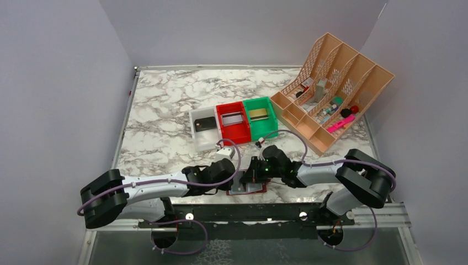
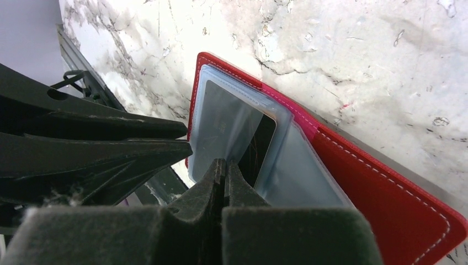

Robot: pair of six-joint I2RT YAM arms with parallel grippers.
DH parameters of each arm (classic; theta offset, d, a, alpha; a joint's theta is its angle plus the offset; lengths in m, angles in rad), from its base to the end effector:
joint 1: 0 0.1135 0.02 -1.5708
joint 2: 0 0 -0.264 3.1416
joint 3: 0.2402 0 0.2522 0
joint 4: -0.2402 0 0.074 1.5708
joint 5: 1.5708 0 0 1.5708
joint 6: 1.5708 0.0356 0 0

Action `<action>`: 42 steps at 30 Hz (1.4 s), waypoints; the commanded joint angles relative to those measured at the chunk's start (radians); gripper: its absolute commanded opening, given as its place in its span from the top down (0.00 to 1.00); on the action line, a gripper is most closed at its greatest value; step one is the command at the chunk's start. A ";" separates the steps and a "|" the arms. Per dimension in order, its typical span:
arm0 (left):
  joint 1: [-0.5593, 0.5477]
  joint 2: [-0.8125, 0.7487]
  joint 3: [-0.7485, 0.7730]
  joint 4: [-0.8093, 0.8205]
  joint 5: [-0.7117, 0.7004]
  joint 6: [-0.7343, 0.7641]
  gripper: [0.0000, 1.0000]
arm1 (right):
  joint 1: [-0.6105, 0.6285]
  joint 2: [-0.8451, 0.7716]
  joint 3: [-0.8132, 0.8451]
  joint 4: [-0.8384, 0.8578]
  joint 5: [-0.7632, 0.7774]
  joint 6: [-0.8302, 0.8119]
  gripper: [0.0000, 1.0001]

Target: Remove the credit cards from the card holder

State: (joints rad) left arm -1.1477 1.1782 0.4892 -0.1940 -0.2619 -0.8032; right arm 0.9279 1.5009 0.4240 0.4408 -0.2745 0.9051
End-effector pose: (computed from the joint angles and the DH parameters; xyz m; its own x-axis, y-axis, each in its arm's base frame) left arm 0.0967 -0.1923 0.1642 -0.8055 0.0960 -0.5848 0.3365 0.8864 -0.3179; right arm 0.1467 0.2120 0.1253 -0.9287 0.0230 -0.3702 -0.2764 0.6226 0.7321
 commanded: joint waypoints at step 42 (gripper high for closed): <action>-0.004 -0.051 -0.112 0.211 0.070 0.033 0.69 | 0.009 0.053 -0.129 0.088 0.077 0.127 0.75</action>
State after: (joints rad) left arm -1.1477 1.1046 0.3874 -0.0757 -0.2256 -0.7895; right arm 0.9302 1.4963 0.3393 0.5514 -0.2005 0.9833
